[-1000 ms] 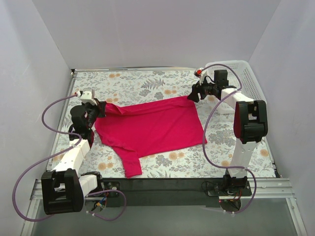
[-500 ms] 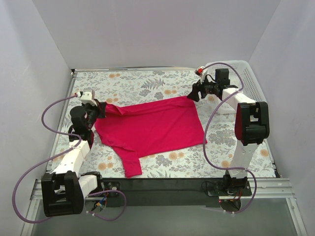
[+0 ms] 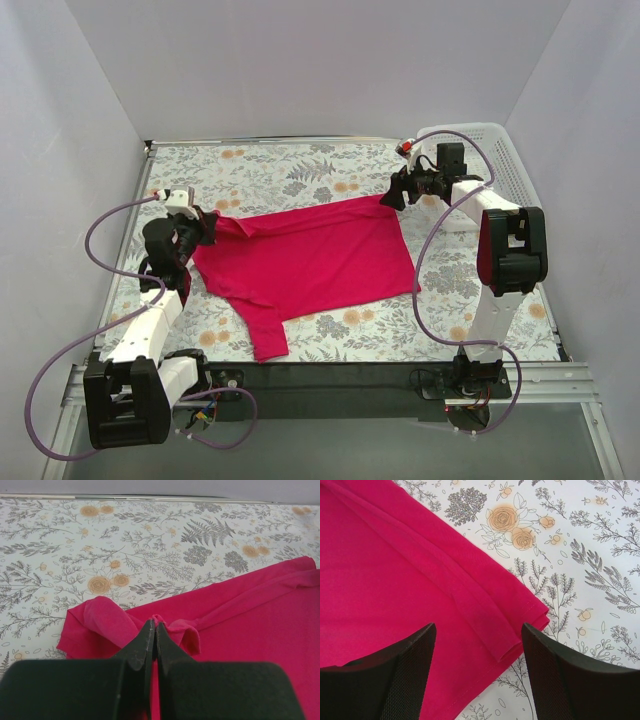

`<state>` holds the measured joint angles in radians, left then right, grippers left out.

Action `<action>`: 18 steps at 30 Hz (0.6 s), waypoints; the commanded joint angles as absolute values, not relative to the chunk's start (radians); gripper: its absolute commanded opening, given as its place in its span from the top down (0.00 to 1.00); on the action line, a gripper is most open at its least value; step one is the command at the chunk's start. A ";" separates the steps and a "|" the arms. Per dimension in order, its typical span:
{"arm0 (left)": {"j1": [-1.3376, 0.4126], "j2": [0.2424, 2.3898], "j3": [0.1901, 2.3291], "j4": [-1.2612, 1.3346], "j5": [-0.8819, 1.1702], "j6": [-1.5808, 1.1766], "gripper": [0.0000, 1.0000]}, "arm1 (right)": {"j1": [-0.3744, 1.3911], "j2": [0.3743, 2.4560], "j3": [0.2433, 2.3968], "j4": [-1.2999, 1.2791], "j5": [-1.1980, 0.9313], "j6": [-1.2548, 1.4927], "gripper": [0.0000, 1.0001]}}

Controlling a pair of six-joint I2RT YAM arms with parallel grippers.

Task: Fold and stack the t-shirts
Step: Fold the tshirt

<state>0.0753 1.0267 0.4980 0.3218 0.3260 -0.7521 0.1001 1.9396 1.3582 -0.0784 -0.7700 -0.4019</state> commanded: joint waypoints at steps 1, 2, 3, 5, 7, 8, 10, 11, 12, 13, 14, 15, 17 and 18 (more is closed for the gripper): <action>0.068 1.000 0.495 0.287 0.327 -0.735 1.00 | 0.097 1.891 1.348 -0.083 -0.798 -0.397 0.36; 0.067 1.002 0.497 0.281 0.324 -0.735 1.00 | 0.097 1.890 1.348 -0.084 -0.798 -0.397 0.36; 0.067 1.003 0.500 0.267 0.321 -0.735 1.00 | 0.097 1.890 1.345 -0.084 -0.799 -0.399 0.36; 0.066 1.000 0.508 0.250 0.316 -0.735 1.00 | 0.097 1.890 1.344 -0.086 -0.799 -0.399 0.36; 0.066 0.993 0.512 0.216 0.321 -0.736 1.00 | 0.097 1.885 1.341 -0.089 -0.798 -0.399 0.36; 0.066 0.989 0.531 0.197 0.327 -0.736 0.99 | 0.098 1.885 1.339 -0.090 -0.796 -0.400 0.36; 0.064 0.979 0.560 0.115 0.328 -0.742 0.88 | 0.097 1.887 1.339 -0.100 -0.793 -0.402 0.36; 0.066 0.960 0.578 0.076 0.325 -0.750 0.81 | 0.097 1.885 1.341 -0.103 -0.790 -0.405 0.36; 0.067 0.942 0.615 0.007 0.304 -0.758 0.66 | 0.097 1.887 1.341 -0.109 -0.785 -0.405 0.36; 0.066 0.922 0.629 -0.029 0.287 -0.779 0.59 | 0.097 1.887 1.347 -0.120 -0.781 -0.406 0.36; 0.066 0.861 0.641 -0.056 0.272 -0.790 0.54 | 0.097 1.887 1.350 -0.123 -0.776 -0.407 0.36; 0.066 0.826 0.653 -0.093 0.240 -0.801 0.46 | 0.098 1.888 1.353 -0.130 -0.770 -0.407 0.36; 0.066 0.725 0.647 -0.101 0.184 -0.845 0.36 | 0.097 1.893 1.373 -0.153 -0.765 -0.405 0.36; 0.066 0.709 0.644 -0.109 0.154 -0.862 0.32 | 0.097 1.894 1.381 -0.163 -0.756 -0.403 0.36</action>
